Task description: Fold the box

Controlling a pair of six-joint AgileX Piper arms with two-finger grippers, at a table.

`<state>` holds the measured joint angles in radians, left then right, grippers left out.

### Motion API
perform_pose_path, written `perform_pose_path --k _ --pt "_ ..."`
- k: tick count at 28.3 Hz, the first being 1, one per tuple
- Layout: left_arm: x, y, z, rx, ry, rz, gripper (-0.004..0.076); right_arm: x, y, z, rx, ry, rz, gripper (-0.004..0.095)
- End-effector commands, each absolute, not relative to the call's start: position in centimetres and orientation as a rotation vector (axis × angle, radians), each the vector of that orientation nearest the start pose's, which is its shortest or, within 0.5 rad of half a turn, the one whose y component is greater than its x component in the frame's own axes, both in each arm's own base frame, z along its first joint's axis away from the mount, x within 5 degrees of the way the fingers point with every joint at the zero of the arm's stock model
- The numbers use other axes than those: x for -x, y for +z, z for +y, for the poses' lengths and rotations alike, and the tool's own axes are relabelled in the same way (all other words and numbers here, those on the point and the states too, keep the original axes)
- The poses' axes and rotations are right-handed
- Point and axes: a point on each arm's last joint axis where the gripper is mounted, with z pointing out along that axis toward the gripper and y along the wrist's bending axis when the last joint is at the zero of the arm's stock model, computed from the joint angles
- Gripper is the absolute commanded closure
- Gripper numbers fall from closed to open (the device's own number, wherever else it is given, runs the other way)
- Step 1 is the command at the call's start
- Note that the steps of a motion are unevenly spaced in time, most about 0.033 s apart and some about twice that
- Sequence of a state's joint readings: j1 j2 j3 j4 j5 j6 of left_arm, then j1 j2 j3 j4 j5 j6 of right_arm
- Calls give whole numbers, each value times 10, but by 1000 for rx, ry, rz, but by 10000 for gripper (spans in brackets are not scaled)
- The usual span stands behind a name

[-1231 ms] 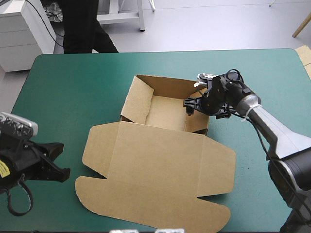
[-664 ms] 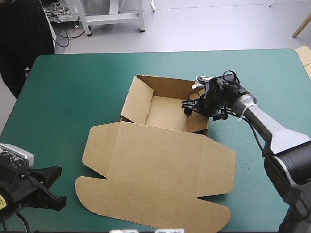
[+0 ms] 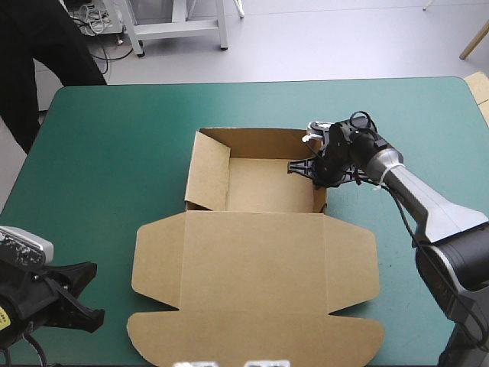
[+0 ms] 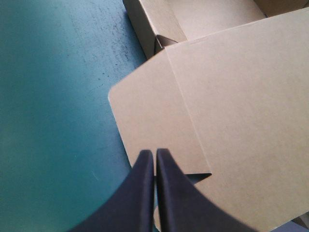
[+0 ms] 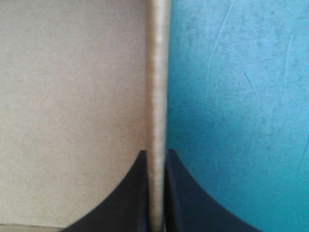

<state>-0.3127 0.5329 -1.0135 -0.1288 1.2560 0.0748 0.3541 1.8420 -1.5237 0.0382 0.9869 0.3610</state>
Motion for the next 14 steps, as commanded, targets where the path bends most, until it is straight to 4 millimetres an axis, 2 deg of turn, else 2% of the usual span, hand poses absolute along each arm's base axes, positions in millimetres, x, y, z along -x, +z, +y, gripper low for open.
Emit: perform_pose_path --k 1,2,3,4,8,11,14 --pt "-38 400 -25 -455 -306 2223 731 -365 302 134 7 261 2690 912" --pt "-38 400 -25 -455 -306 2223 731 -367 313 129 21 261 2651 926" --pt "-38 400 -25 -455 -306 2223 731 -373 331 114 10 240 2593 929" --pt "-38 400 -25 -455 -306 2223 731 -375 341 104 -3 221 2565 929" --pt "-38 400 -25 -455 -306 2223 731 -386 382 30 -101 54 2462 929" --pt "-38 400 -25 -455 -306 2223 731 -385 399 -28 -193 -39 2424 929" --pt "-38 400 -25 -455 -306 2223 731 -379 398 -82 -347 -109 2411 929"
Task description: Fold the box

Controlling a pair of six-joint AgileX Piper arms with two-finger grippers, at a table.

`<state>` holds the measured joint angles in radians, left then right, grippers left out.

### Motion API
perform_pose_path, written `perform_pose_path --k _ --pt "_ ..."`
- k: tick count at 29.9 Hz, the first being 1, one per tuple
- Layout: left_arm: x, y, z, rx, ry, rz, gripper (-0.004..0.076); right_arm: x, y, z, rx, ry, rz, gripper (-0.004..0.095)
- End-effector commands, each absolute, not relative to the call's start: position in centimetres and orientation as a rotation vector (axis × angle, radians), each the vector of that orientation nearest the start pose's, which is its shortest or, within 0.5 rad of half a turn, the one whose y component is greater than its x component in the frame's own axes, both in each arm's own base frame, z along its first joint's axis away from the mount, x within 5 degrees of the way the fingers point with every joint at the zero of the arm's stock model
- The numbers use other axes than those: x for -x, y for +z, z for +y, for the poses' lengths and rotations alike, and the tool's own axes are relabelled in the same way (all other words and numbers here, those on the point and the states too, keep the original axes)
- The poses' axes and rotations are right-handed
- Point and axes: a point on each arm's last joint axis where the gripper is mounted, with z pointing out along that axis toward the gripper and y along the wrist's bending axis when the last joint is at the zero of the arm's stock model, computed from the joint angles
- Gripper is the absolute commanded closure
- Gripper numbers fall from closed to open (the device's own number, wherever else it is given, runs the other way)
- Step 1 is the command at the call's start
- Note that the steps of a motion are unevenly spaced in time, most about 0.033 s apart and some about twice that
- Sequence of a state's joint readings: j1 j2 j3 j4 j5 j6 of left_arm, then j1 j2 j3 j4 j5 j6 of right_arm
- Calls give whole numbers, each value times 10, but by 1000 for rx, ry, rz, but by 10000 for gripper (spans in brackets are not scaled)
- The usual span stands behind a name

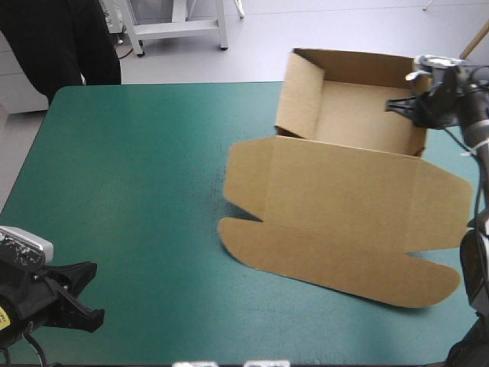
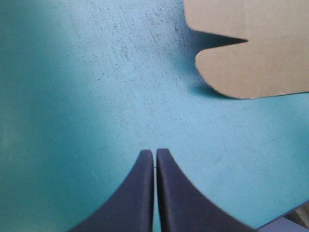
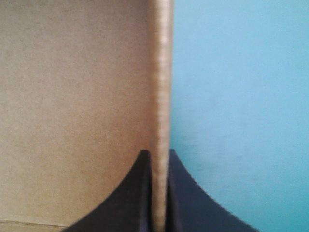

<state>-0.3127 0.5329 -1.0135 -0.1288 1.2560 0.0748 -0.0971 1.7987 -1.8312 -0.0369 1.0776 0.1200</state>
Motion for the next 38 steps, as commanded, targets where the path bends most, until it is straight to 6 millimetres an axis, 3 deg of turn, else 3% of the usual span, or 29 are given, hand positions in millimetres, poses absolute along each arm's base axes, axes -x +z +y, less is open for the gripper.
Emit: perform_pose_path --k 1,4,8,16,19,23,25,27,32,38 --pt "-38 400 -25 -455 -306 2223 731 -376 397 -99 -400 -128 2407 929" --pt "-38 400 -25 -462 -302 2221 731 -369 388 -142 -493 -187 2421 929" --pt "-38 400 -25 -466 -300 2220 731 -365 372 -181 -560 -240 2437 929" --pt "-39 401 -25 -464 -301 2212 731 -362 323 -231 -590 -280 2597 893" --pt "-39 402 -26 -461 -301 2203 731 -361 303 -241 -638 -253 2674 709" --pt "-39 402 -26 -461 -301 2203 731 -359 290 -248 -687 -233 2725 291" --pt "-39 402 -26 -461 -301 2203 731 -359 290 -248 -699 -234 2722 95" --pt "-39 402 -26 -461 -301 2203 731 -358 294 -248 -698 -237 2710 -30" --pt "-39 402 -26 -461 -301 2203 731 -351 322 -243 -682 -265 2642 -16" --pt "-40 402 -25 -486 -287 2194 731 -327 382 -223 -653 -275 2490 -16"
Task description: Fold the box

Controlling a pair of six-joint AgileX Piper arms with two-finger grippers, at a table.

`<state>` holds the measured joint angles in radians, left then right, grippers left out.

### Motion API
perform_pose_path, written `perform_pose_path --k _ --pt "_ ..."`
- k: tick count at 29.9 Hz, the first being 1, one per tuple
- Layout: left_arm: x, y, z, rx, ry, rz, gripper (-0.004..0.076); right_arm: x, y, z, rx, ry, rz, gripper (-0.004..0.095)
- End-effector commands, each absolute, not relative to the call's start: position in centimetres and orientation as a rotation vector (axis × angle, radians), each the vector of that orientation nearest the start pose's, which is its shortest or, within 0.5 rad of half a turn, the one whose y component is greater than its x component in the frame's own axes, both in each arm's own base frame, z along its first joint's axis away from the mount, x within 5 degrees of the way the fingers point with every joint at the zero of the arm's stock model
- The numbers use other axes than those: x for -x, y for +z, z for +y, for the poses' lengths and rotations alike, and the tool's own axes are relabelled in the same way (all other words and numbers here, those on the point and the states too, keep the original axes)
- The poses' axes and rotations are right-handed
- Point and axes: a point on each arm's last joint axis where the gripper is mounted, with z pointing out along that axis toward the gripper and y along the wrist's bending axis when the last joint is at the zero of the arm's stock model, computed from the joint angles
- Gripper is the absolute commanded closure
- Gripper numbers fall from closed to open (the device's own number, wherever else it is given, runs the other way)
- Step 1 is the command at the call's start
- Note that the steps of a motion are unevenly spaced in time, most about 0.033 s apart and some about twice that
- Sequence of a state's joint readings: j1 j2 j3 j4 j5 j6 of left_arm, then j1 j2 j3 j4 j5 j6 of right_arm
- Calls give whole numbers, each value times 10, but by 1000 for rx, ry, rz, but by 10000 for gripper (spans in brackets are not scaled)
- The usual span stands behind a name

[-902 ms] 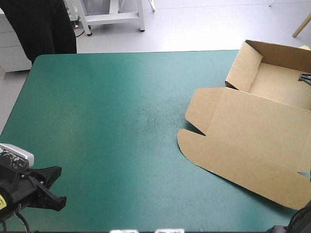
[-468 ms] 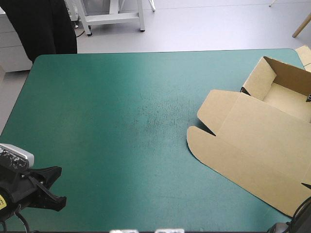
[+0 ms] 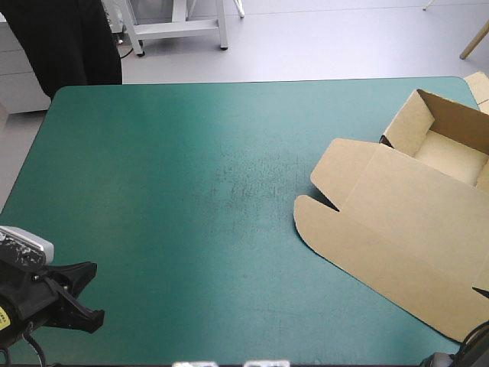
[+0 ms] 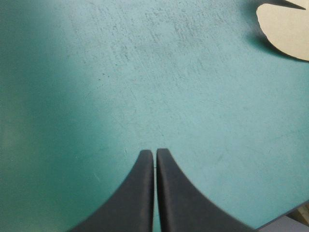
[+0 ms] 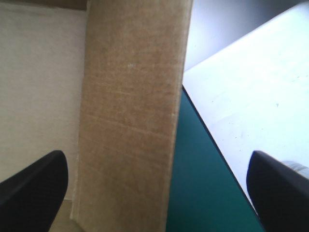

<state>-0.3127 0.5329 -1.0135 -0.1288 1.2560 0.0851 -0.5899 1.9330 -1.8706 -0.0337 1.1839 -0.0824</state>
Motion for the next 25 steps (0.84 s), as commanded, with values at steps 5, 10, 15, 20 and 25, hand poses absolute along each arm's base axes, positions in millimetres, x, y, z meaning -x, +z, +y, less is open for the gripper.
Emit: perform_pose_path --k 5,10,15,20,25 --pt "-41 403 -26 -480 -288 2175 731 -297 446 -178 -585 -82 2291 -14" --pt "-41 403 -26 -481 -291 2175 731 -262 500 -115 -388 -39 2154 101" --pt "-41 403 -26 -480 -291 2174 731 -221 540 -40 -71 11 2035 514" --pt "-40 404 -27 -474 -312 2173 731 -183 560 3 145 75 1940 921" --pt "-41 408 -32 -466 -379 2126 731 -146 554 21 276 116 1911 928"
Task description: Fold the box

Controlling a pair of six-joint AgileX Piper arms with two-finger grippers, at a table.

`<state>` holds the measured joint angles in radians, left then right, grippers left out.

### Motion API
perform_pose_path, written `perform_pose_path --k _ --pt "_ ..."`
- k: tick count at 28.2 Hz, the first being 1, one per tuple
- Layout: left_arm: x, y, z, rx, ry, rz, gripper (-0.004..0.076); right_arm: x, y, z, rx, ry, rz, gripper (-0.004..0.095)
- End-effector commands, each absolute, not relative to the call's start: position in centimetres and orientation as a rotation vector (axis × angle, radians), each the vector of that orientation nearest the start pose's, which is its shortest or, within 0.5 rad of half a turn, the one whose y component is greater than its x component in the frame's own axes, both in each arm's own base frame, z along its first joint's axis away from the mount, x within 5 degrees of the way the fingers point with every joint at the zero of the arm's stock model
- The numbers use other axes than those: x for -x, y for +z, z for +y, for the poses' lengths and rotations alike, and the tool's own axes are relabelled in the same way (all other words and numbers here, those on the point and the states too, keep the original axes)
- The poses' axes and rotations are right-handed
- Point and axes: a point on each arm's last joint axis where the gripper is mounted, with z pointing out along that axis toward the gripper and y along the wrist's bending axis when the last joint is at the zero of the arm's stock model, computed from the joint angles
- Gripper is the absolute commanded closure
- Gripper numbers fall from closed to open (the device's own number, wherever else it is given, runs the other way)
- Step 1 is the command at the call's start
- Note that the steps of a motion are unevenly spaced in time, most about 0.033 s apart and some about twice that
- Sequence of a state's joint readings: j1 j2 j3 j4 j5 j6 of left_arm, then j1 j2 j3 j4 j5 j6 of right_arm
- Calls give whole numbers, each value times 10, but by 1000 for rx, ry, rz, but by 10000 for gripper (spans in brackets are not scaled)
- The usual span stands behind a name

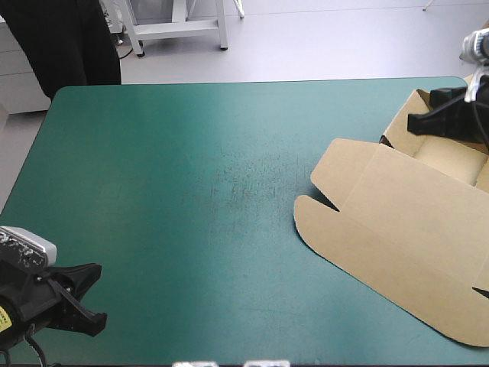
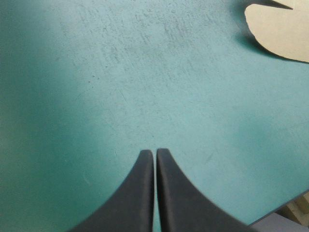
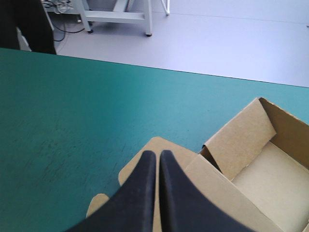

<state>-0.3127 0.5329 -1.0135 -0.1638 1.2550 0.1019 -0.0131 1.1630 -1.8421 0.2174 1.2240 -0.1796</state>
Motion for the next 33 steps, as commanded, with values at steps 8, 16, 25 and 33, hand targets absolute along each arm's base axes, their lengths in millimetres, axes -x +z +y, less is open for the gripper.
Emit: perform_pose_path --k 8,16,25,33 --pt "-31 417 -29 -508 -362 1961 731 -105 479 19 323 61 1903 928" --pt "-7 392 -21 -488 -347 1838 731 -72 409 16 267 56 1854 929" --pt "0 337 -18 -444 -366 1767 731 -39 347 12 253 18 1800 929" --pt "-1 298 -17 -420 -371 1734 731 -24 301 6 142 4 1773 929"
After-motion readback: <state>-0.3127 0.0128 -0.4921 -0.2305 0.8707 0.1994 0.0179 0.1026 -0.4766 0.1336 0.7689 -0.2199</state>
